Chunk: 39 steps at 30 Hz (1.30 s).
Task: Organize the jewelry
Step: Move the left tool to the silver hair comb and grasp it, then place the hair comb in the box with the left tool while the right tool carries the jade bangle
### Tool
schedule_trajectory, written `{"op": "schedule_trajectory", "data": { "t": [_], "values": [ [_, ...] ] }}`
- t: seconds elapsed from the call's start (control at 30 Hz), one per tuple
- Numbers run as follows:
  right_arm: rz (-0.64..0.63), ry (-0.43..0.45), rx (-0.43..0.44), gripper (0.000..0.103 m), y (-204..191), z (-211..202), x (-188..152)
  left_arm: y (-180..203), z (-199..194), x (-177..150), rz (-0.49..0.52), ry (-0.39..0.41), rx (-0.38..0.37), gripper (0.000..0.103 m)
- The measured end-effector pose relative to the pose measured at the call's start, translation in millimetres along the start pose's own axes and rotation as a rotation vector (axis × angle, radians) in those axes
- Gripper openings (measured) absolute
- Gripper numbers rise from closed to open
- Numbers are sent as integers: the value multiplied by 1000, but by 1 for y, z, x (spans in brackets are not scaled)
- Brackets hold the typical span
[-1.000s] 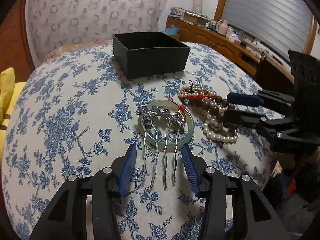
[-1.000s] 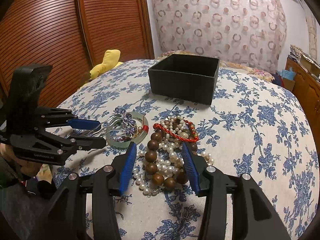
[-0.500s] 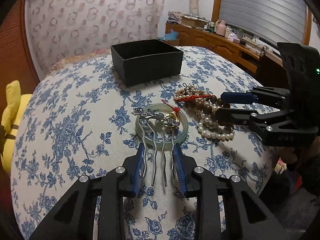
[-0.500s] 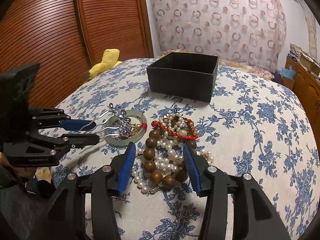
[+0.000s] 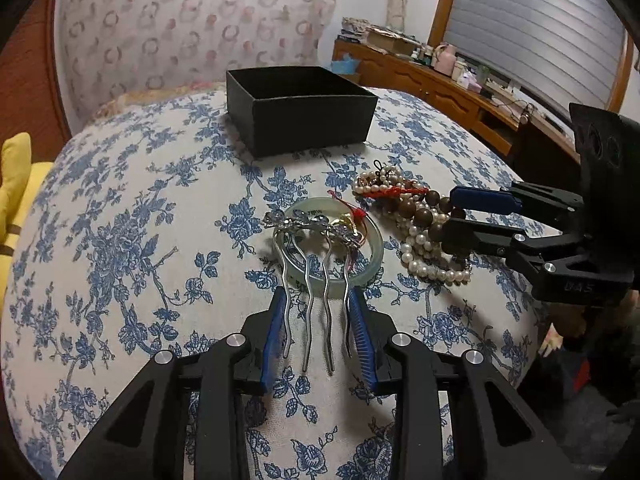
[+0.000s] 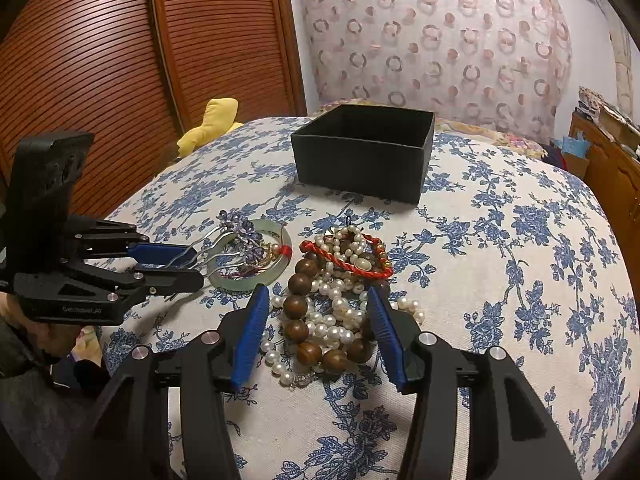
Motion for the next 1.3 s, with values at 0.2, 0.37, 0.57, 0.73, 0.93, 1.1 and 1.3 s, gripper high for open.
{"op": "schedule_trajectory", "data": {
  "t": [0.2,0.37,0.57,0.73,0.93,1.1,1.3],
  "values": [
    [-3,-2,-1,54,1,-1,0,-8,-1,3,-64,-3,-83,34],
    [-2,0,-4,55,1,-1,0,-15,5,3,-108,-14,-126,17],
    [-4,0,-3,55,0,-1,1,-7,-6,5,-87,23,-149,1],
    [-17,-4,0,55,-3,0,4,1,-9,6,-50,31,-121,1],
    [-51,-6,3,55,-13,4,10,-4,-16,6,-58,49,-126,1],
    [-97,-12,31,55,-25,15,19,-16,-32,8,-76,88,-105,1],
    [-154,-57,113,54,-48,35,27,-39,-45,9,-105,123,-58,1]
  ]
}}
Point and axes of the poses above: each gripper's, at about its wrist camera, not at the fingertips, and z roughly the way its jaws point, y to its right, x to its top, the point moved 3 cm from there along z, roughly the way its jaws point, and after that the axes turned 7 degrees about x, right-handed, at the moved point
